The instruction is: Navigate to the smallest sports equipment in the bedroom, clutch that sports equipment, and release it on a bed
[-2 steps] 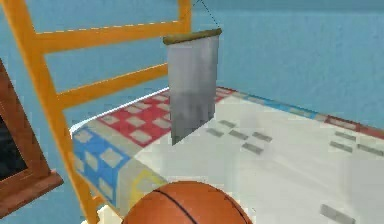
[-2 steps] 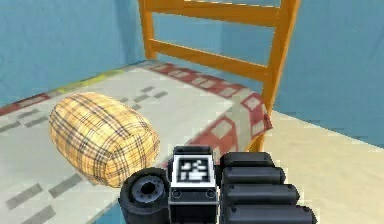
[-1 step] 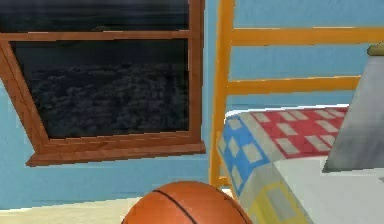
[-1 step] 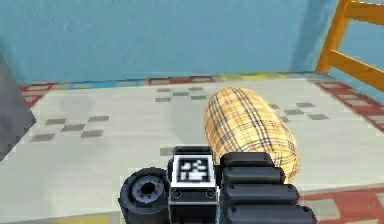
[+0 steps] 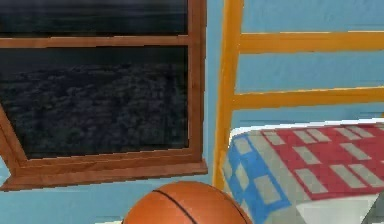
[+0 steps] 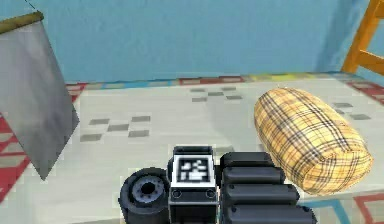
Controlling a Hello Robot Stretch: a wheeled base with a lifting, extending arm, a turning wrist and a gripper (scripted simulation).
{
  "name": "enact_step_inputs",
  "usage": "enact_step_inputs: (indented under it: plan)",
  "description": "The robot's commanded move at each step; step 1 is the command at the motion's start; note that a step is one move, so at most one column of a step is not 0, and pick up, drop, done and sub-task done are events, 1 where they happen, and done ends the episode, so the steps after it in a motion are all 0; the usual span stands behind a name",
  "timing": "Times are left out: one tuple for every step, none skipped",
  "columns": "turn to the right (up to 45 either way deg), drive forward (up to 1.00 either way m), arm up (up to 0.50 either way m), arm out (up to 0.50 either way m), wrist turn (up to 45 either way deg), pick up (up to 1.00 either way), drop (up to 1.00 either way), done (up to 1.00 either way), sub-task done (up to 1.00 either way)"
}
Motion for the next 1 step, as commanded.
enact_step_inputs:
  plan:
    - [45.0,0.0,0.0,0.0,0.0,0.0,0.0,0.0,0.0]
